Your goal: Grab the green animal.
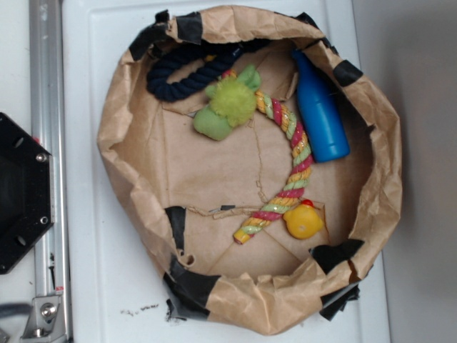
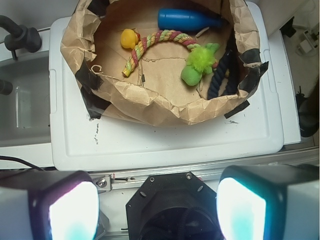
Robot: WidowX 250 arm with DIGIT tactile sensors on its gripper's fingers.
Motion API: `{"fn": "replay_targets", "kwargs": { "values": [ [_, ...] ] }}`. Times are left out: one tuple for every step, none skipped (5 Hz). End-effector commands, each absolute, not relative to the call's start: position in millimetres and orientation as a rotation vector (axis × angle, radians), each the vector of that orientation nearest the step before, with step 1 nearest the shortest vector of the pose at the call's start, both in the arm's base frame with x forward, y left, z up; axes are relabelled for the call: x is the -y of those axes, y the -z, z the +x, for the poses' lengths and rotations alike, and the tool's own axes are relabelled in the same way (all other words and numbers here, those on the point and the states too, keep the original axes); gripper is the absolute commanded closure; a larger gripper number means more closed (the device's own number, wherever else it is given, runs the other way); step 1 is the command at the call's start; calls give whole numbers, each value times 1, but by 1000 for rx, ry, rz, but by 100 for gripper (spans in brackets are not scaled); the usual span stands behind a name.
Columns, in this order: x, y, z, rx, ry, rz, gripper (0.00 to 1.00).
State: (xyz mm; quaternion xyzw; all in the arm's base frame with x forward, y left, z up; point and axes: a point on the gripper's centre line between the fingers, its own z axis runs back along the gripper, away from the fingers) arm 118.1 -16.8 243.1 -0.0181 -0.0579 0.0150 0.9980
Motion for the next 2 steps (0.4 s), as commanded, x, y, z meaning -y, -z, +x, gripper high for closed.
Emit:
{"fn": "replay_targets", "kwargs": {
  "values": [
    [17, -243, 118, 116, -30, -36, 0],
    [-2, -209, 153, -97, 76, -108, 0]
  ]
}}
